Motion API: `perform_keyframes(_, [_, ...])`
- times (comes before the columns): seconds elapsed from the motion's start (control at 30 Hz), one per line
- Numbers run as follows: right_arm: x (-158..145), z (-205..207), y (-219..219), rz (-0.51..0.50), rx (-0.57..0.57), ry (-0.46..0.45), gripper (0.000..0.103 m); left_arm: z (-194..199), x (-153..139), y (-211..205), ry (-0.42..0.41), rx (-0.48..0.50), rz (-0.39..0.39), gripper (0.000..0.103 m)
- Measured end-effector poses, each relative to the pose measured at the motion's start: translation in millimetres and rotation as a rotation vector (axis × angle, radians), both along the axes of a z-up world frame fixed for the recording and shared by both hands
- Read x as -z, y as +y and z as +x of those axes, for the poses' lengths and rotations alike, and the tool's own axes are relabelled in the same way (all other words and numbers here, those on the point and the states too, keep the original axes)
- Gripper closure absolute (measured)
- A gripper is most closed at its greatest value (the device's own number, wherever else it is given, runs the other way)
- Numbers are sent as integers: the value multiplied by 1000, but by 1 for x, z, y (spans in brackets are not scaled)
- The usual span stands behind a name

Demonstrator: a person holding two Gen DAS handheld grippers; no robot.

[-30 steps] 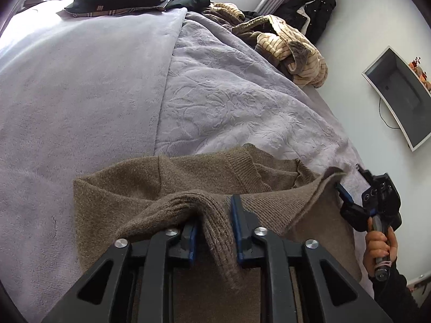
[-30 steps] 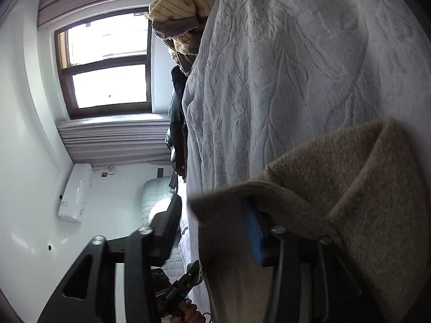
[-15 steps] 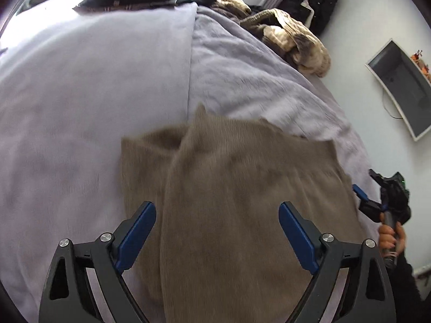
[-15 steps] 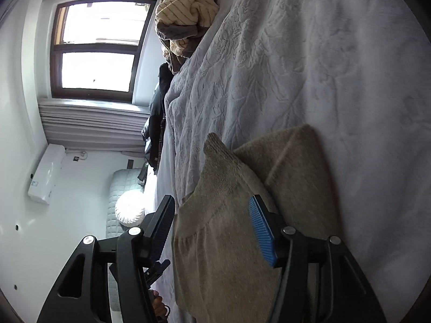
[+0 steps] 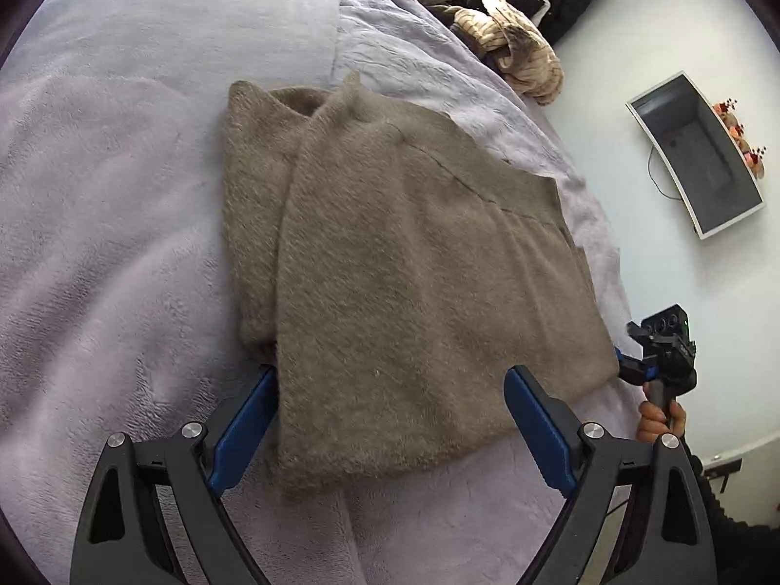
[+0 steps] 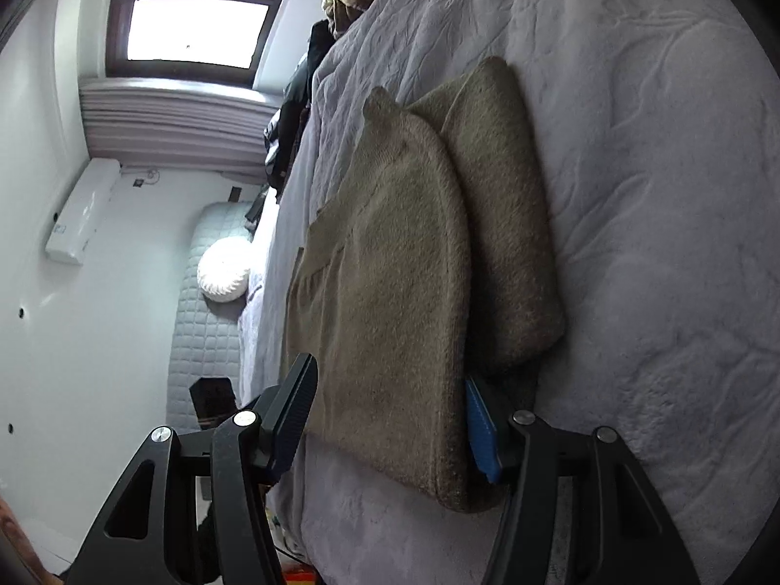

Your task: Fold small clothes

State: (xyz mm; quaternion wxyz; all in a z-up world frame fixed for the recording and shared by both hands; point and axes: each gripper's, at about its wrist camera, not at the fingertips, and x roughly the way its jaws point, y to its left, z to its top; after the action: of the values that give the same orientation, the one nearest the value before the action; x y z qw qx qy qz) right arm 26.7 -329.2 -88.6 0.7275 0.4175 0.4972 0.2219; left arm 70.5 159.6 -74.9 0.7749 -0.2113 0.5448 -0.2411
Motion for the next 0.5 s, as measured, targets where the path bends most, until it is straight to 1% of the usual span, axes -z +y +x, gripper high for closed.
perform_keyframes(0.1, [2,1,0,15,13,4,41,-2,4,-2,6,13,21,10])
perform_keyframes(0.13, [2,2,0,28,18,1,42,-2,4,-2,8,13,17,13])
perform_keyframes(0.17, [1,3,-1,40,21,-4,45,-1,4,-3,8,10,11,18])
perform_keyframes(0.2, [-1,5,2,51,22,-10,62,2,3,-5,11,11,16,34])
perform_keyframes(0.23, [-3,7,4,65,20,-17,88,4,3,-6,12,16,21,68])
perform_keyframes(0.27, [-6,7,6,70,17,-23,98,5,2,-8,14,28,30,88])
perform_keyframes(0.3, [-11,7,10,68,12,-38,97,5,0,-8,20,37,28,98])
perform_keyframes(0.33, [-20,5,15,51,-11,-69,97,4,-2,-6,20,42,8,98])
perform_keyframes(0.37, [-26,2,18,41,-35,-86,97,-1,-8,-4,0,46,1,98])
perform_keyframes(0.4, [-32,-1,22,30,-62,-100,97,-6,-14,-3,-19,51,8,98])
perform_keyframes(0.43, [-35,-5,23,11,-79,-107,97,-13,-18,-2,-44,58,19,98])
perform_keyframes(0.5, [-33,-14,20,-34,-77,-86,97,-21,-15,0,-48,64,42,98])
